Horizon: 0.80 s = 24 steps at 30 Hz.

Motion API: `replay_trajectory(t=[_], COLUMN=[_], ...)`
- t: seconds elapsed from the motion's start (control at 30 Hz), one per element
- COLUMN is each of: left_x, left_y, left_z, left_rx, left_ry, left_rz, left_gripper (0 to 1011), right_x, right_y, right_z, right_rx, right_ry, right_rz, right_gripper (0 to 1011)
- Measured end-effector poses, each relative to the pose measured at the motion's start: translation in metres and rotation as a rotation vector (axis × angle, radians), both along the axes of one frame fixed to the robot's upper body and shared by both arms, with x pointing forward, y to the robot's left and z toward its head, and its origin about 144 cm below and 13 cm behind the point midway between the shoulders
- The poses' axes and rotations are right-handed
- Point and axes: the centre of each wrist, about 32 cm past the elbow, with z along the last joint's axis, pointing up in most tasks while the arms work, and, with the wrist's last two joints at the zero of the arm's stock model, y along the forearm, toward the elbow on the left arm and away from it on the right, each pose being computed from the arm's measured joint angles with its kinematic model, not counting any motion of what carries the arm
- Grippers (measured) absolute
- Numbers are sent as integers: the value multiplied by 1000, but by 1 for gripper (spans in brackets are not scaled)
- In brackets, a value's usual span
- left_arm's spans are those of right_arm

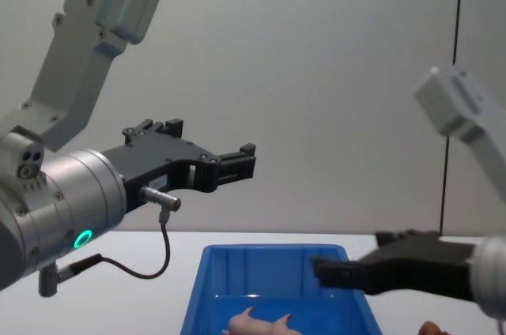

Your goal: Pick up the two dolls from the table and place them into the box.

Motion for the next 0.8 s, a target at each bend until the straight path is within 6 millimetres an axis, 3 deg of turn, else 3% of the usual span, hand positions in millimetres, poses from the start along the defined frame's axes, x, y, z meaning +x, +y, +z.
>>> replay_trajectory(t=[0.4, 0.8], left_x=[0, 0], left_y=[0, 0], left_z=[0, 0], left_rx=[0, 0], left_ry=[0, 0], left_rz=[0, 0], left_gripper=[1001, 1001], right_x=[-28, -41], right_y=[-26, -40], right_z=[-10, -17], right_rx=[1, -15], right_ry=[28, 64], right_rz=[-89, -130], right_gripper=[1001, 1001])
